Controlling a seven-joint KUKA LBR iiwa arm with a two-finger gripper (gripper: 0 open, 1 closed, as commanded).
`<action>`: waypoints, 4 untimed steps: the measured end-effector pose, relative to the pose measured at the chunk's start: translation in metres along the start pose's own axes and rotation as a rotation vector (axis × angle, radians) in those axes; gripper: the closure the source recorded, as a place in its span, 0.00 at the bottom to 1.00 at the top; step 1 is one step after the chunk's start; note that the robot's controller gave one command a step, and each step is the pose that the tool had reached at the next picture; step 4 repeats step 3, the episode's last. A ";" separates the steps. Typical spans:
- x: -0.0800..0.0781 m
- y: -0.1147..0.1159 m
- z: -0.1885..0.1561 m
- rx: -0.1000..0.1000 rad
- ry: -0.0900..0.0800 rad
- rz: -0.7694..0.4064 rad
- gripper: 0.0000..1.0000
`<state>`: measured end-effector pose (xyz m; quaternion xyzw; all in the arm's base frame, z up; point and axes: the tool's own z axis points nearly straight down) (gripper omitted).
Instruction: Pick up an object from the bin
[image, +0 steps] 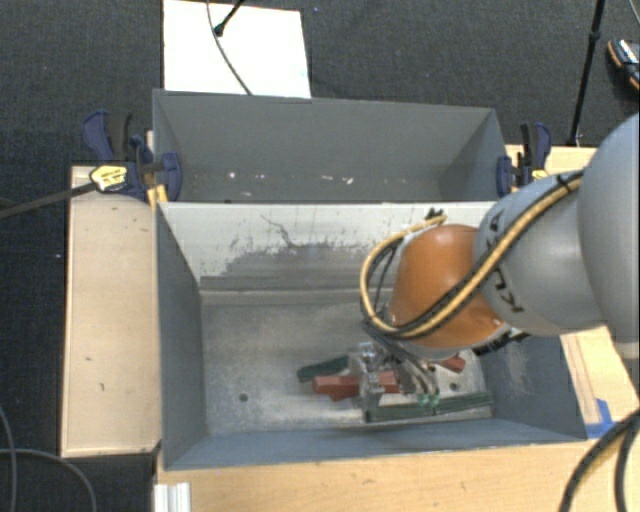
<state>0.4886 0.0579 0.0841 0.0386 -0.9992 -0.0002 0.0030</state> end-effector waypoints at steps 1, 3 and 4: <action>-0.001 0.000 -0.018 0.000 -0.005 0.000 1.00; -0.002 0.000 -0.029 0.000 -0.010 0.001 1.00; -0.002 0.000 -0.029 0.000 -0.010 0.001 1.00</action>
Offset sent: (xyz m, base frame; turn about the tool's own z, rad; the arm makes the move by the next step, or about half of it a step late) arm 0.0001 0.0000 0.0143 0.0000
